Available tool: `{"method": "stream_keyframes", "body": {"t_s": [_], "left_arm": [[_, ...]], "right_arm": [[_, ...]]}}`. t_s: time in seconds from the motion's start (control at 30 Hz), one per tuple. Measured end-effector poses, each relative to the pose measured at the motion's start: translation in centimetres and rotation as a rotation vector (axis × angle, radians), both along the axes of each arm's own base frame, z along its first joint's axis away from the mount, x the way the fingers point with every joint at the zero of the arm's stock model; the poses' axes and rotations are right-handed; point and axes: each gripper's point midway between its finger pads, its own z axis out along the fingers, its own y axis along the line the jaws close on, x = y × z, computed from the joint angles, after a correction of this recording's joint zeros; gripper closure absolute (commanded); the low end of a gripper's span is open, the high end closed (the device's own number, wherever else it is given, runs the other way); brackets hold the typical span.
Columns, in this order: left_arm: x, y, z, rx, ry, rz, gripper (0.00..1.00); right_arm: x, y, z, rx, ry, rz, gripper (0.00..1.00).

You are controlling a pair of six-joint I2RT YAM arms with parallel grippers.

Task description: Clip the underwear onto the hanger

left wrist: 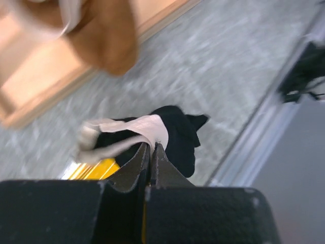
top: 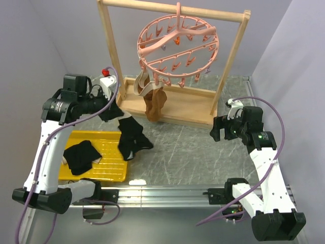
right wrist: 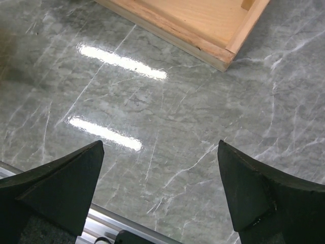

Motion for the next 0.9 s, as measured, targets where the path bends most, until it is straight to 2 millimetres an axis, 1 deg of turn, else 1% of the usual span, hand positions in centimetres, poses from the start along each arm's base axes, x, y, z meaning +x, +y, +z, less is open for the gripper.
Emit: {"method": "stream_keyframes", "body": {"t_s": [0.03, 0.13, 0.2, 0.27, 0.33, 0.43, 0.5, 0.57, 0.63, 0.7, 0.77, 0.83, 0.9], "left_arm": [[-0.5, -1.0, 1.1, -0.026, -0.01, -0.028, 1.0], [-2.1, -3.7, 2.9, -0.086, -0.016, -0.109, 1.0], [-3.2, -5.6, 3.3, -0.113, -0.007, -0.168, 1.0], [-3.9, -7.1, 2.8, -0.131, 0.016, -0.211, 1.0], [-4.7, -8.4, 1.3, -0.139, 0.053, -0.242, 1.0], [-5.7, -10.0, -2.0, -0.115, 0.114, -0.235, 1.0], [-6.7, -11.3, -3.9, -0.094, 0.139, -0.225, 1.0], [-7.6, -12.5, -5.2, -0.079, 0.162, -0.214, 1.0], [-8.0, -13.8, -5.9, -0.074, 0.175, -0.212, 1.0], [-8.2, -15.7, -7.0, -0.052, 0.176, -0.214, 1.0], [-8.7, -18.4, -9.0, -0.009, 0.18, -0.239, 1.0], [-9.7, -21.4, -11.8, 0.049, 0.203, -0.276, 1.0], [-10.5, -24.0, -14.8, 0.115, 0.238, -0.306, 1.0]], "right_arm": [[-0.1, 0.1, 0.0, 0.002, 0.002, 0.004, 0.0], [-0.3, 0.3, 0.3, 0.009, 0.003, 0.017, 0.0], [-0.3, 0.5, 0.8, 0.017, -0.003, 0.029, 0.0], [-0.4, 0.6, 1.4, 0.019, -0.014, 0.041, 0.0], [-0.3, 0.7, 1.9, 0.016, -0.025, 0.052, 0.0], [-0.5, 0.7, 2.5, 0.005, -0.034, 0.066, 0.01], [-0.8, 0.7, 2.7, -0.003, -0.028, 0.082, 0.01], [-1.1, 0.7, 2.8, -0.012, -0.018, 0.097, 0.01], [-1.3, 0.6, 2.9, -0.029, -0.003, 0.115, 0.01], [-1.5, 0.1, 2.5, -0.054, 0.029, 0.125, 0.02], [-1.7, -0.8, 1.6, -0.075, 0.074, 0.116, 0.03], [-2.1, -2.2, 0.7, -0.09, 0.127, 0.088, 0.04], [-2.7, -3.9, 0.2, -0.09, 0.173, 0.045, 0.05]]}}
